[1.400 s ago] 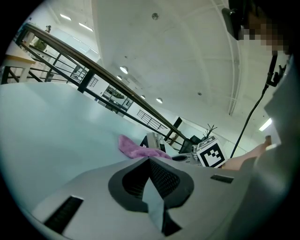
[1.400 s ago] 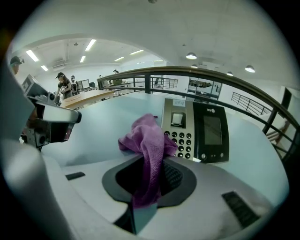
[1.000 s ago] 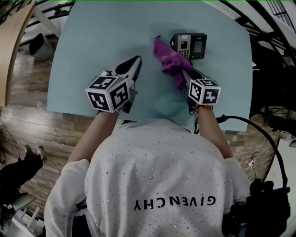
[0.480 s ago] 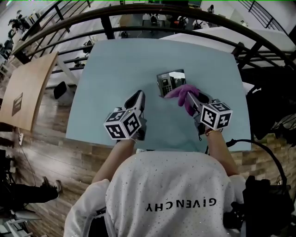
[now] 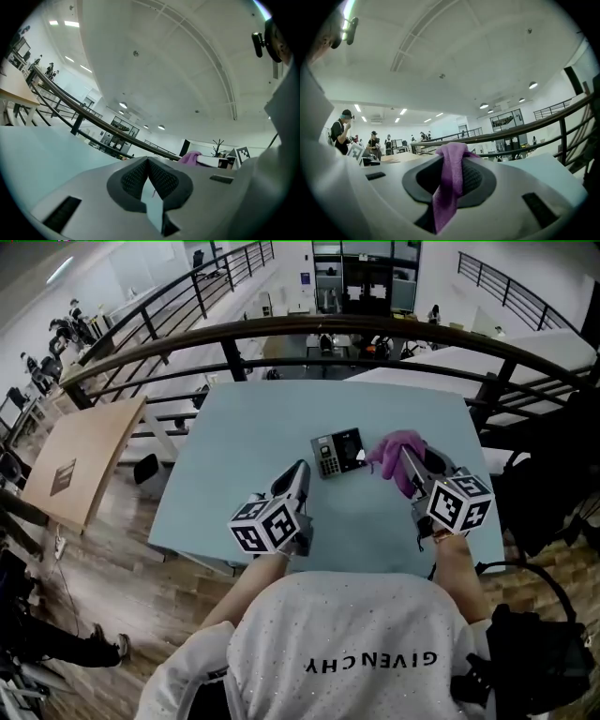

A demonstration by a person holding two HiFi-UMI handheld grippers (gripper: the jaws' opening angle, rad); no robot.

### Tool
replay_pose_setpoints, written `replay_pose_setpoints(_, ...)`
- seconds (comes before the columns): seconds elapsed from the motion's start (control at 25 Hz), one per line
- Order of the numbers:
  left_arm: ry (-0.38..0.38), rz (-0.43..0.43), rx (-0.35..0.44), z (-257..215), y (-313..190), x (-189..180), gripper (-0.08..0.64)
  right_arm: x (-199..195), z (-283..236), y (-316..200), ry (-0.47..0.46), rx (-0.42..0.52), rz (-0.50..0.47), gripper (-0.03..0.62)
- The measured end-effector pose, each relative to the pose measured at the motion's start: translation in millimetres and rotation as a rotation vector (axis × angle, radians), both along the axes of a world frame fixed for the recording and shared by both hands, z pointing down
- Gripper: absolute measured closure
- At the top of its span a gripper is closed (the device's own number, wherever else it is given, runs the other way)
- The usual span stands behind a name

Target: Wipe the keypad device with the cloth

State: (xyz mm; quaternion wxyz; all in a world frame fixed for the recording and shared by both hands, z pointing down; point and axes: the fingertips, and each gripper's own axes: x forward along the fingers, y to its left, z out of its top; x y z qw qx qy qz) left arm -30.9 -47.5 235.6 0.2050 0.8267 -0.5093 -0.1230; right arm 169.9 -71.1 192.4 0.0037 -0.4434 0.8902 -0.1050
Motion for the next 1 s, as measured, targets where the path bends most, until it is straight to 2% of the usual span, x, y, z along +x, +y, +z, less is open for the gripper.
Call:
replay_pose_setpoints(0.12,0.002,0.021,0.022,-10.4,11.3,14.3,0.569,16.3,-8.4,8.3,-0.044,0.012,0.008,0.528)
replay_pose_setpoints(0.2,0.002,0.02,0.022,-11.6,19.5,19.6,0.569,23.2,-5.5,14.3,-0.034,0.008,0.013,0.528)
replay_pose_setpoints(0.32,0.003,0.017,0.004,-3.1,37.3,28.3,0.569,33.5,10.4,29.2,-0.015,-0.028,0.012,0.528)
replay_pose_setpoints(0.52,0.016,0.008,-0.034,21.7,66.5,46.8,0.569,55.2,32.6,50.2,-0.076,-0.09,-0.007,0.529)
replay_pose_setpoints(0.76,0.034,-0.022,-0.073,50.1,100.2,60.1,0.569,77.0,55.1,78.4,-0.004,-0.09,0.005,0.531)
replay_pose_setpoints(1.0,0.028,-0.036,-0.101,69.5,117.0,72.1,0.569,88.8,78.7,90.1,0.013,-0.114,-0.013,0.532)
